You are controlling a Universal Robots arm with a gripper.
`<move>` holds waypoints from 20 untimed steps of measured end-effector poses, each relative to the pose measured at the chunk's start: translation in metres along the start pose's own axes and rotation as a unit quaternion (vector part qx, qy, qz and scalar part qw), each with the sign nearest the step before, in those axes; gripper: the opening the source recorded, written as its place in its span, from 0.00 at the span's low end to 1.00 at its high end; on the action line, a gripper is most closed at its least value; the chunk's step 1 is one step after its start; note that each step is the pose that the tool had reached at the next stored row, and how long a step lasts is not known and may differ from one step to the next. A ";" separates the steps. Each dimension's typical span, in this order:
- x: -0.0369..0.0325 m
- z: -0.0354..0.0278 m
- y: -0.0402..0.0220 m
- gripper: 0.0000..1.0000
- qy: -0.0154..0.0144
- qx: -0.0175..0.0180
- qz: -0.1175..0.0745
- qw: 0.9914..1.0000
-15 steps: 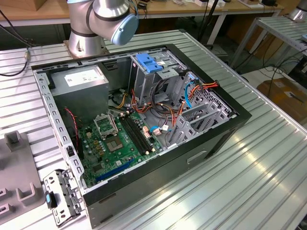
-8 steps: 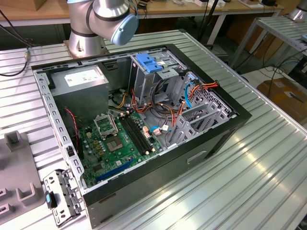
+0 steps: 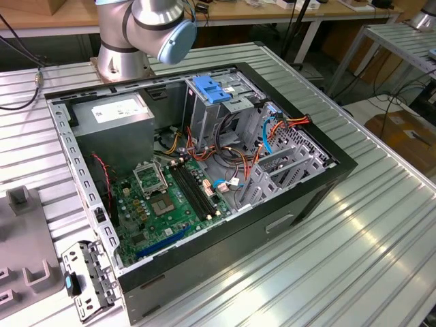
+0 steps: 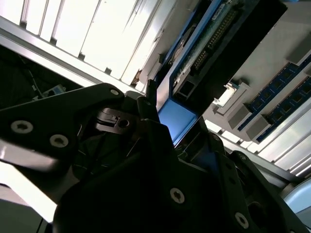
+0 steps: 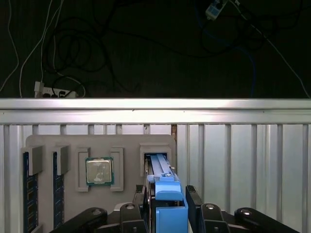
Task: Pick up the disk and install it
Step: 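Pick up the disk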
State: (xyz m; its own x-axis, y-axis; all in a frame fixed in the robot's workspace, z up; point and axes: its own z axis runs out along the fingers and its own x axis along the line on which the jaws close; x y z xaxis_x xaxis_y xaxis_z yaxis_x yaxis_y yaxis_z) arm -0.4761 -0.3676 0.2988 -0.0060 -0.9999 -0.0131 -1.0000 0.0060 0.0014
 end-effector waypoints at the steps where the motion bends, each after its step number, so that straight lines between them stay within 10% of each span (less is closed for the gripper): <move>1: 0.0000 0.0002 0.0000 0.45 0.000 0.000 0.000 1.000; 20: 0.0001 0.0052 -0.0002 0.37 0.000 0.000 0.000 1.000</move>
State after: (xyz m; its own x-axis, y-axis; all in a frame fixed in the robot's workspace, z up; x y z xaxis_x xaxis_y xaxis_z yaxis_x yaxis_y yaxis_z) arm -0.4759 -0.3677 0.2936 -0.0063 -0.9999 -0.0132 -1.0000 0.0063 0.0013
